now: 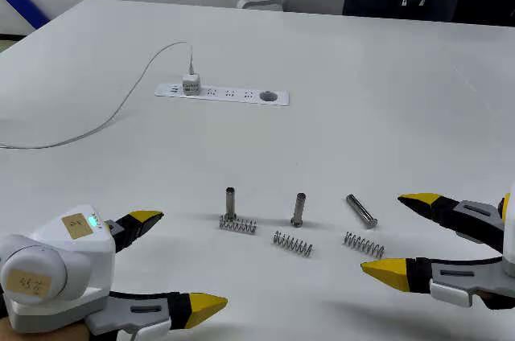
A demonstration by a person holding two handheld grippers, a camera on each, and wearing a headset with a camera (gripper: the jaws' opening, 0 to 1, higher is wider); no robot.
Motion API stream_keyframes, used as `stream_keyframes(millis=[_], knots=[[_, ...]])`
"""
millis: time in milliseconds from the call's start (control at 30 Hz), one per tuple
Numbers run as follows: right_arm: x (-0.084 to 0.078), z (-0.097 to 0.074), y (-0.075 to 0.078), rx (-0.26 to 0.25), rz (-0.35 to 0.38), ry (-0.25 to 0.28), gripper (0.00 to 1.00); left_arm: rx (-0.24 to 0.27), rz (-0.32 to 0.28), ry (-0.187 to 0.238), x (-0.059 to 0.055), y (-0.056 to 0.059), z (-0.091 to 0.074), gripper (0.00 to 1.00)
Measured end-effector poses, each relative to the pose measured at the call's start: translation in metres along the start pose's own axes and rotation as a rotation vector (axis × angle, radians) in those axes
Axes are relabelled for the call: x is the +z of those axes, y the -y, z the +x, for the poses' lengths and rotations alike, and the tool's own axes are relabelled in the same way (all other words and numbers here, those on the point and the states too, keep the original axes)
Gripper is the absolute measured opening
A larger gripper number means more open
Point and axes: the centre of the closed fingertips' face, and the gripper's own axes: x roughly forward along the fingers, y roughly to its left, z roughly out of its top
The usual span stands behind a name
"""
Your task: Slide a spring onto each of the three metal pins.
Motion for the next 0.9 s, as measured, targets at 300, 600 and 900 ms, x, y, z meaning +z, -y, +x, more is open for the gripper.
stream_keyframes(millis=[300, 600, 900], knots=[[-0.002, -0.003, 0.007, -0.021, 0.007, -0.004, 0.72, 0.0, -0.002, 0.003, 0.001, 0.001, 0.001, 0.9], [-0.001, -0.004, 0.012, -0.035, 0.011, -0.019, 0.69, 0.001, 0.0, 0.005, 0.003, 0.001, 0.001, 0.89], [0.001, 0.0, 0.026, -0.058, 0.024, -0.052, 0.63, 0.0, 0.0, 0.008, 0.004, 0.003, 0.001, 0.89]])
